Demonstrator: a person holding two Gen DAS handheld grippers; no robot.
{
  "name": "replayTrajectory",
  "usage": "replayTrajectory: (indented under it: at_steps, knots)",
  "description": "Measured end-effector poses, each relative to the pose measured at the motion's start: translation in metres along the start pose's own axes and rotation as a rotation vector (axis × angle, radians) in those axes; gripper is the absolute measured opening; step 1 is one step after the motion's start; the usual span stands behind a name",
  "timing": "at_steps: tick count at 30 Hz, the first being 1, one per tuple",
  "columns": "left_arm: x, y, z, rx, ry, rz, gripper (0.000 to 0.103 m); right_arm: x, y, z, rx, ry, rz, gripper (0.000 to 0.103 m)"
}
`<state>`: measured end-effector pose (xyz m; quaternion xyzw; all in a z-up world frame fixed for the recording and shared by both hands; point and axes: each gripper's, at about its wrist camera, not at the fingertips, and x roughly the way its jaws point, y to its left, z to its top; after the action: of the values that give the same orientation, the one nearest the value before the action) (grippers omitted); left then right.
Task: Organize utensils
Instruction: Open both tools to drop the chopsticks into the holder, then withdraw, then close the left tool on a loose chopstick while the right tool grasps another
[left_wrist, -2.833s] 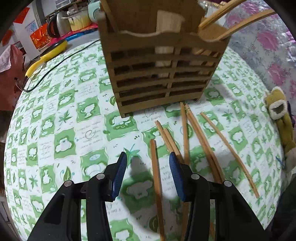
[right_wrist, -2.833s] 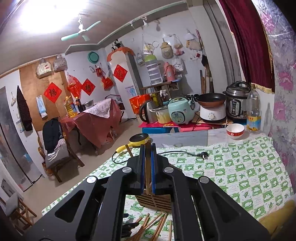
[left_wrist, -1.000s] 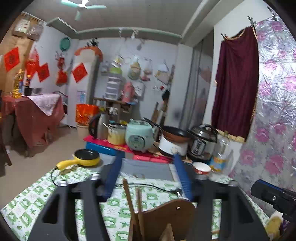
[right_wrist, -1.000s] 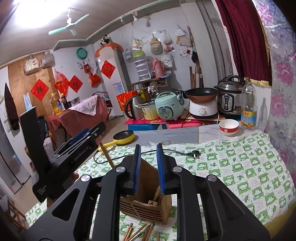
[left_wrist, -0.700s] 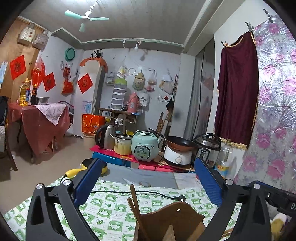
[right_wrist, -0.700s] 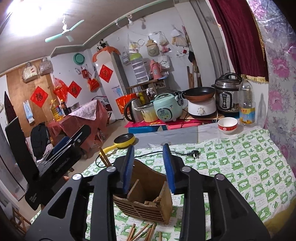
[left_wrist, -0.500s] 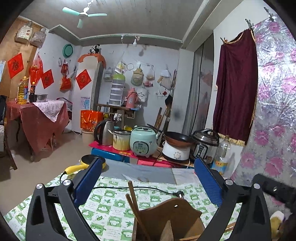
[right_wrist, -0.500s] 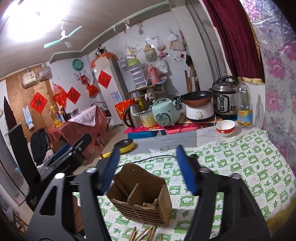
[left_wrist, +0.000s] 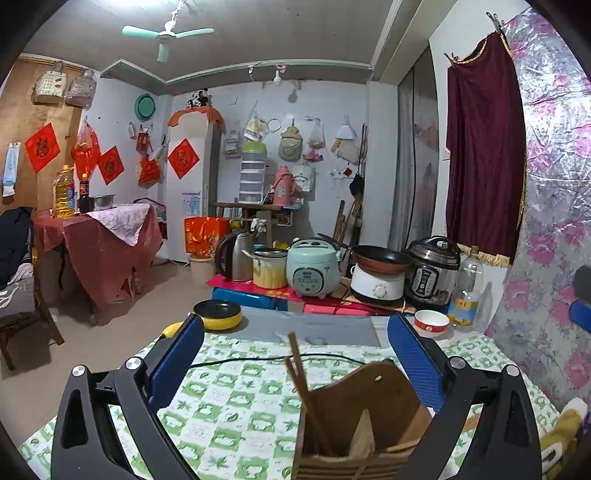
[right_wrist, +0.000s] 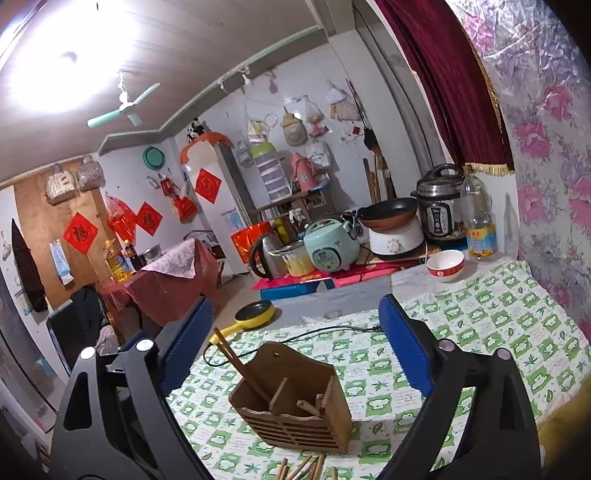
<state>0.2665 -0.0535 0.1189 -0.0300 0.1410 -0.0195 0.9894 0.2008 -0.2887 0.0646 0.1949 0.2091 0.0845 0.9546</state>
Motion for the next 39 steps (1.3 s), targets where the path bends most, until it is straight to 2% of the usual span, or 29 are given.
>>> replayTrajectory:
  at_steps: [7, 12, 15, 16, 18, 20, 21, 23, 28, 33, 37, 39]
  knots:
    - [-0.013, 0.007, -0.016, 0.022, 0.056, 0.034, 0.098, -0.023, 0.008, -0.002, 0.005, -0.018, 0.017, 0.093]
    - [-0.034, 0.023, -0.058, 0.099, 0.105, 0.063, 0.098, -0.041, 0.014, -0.013, -0.029, -0.027, 0.011, 0.093]
    - [-0.038, 0.035, -0.087, 0.149, 0.176, 0.108, 0.098, -0.056, 0.002, -0.047, -0.069, -0.042, 0.0, 0.097]
    - [-0.04, 0.044, -0.101, 0.157, 0.229, 0.112, 0.098, -0.058, -0.006, -0.065, -0.094, -0.038, -0.023, 0.097]
    - [-0.04, 0.056, -0.115, 0.156, 0.306, 0.107, 0.098, -0.058, -0.021, -0.099, -0.145, 0.007, -0.058, 0.097]
    - [-0.043, 0.072, -0.129, 0.125, 0.374, 0.078, 0.098, -0.048, -0.04, -0.125, -0.142, 0.134, -0.109, 0.097]
    - [-0.044, 0.077, -0.133, 0.114, 0.4, 0.072, 0.098, -0.044, -0.046, -0.132, -0.118, 0.193, -0.083, 0.097]
    - [-0.052, 0.087, -0.142, 0.092, 0.422, 0.036, 0.097, -0.043, -0.06, -0.141, -0.062, 0.258, -0.049, 0.097]
    - [-0.07, 0.077, -0.16, 0.182, 0.441, -0.007, 0.098, -0.046, -0.072, -0.152, -0.05, 0.311, -0.076, 0.097]
    - [-0.081, 0.052, -0.177, 0.266, 0.52, -0.203, 0.098, -0.045, -0.06, -0.163, -0.14, 0.335, -0.126, 0.097]
    - [-0.083, 0.04, -0.197, 0.334, 0.591, -0.249, 0.096, -0.045, -0.058, -0.167, -0.164, 0.34, -0.138, 0.097]
    - [-0.088, 0.039, -0.198, 0.347, 0.582, -0.288, 0.096, -0.046, -0.059, -0.167, -0.153, 0.339, -0.14, 0.097]
